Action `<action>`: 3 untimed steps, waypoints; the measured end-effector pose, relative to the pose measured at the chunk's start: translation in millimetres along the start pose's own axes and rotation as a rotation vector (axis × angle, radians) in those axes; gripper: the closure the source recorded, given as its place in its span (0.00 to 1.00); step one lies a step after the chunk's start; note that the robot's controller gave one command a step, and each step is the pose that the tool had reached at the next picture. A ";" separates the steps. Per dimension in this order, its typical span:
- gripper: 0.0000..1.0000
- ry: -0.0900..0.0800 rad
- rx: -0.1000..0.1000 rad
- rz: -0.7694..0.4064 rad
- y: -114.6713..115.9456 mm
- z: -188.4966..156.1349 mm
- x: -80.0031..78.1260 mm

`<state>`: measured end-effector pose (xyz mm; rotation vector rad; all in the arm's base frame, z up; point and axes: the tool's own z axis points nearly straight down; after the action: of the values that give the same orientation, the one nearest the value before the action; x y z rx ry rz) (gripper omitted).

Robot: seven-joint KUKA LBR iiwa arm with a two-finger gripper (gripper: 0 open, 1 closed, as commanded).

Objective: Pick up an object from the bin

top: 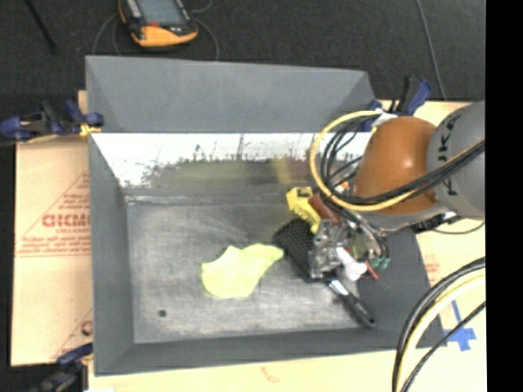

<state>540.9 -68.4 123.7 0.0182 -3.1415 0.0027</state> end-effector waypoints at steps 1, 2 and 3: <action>1.00 -0.004 0.000 -0.232 11.6 -36.7 -7.3; 1.00 -0.005 -0.002 -0.190 12.5 -42.8 -16.2; 1.00 0.004 -0.003 -0.145 22.5 -75.9 -14.4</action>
Offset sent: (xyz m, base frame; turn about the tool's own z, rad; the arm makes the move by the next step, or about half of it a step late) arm 0.1124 0.0153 0.0135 -0.3715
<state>555.0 -45.7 199.6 0.2449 -3.1277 -0.0019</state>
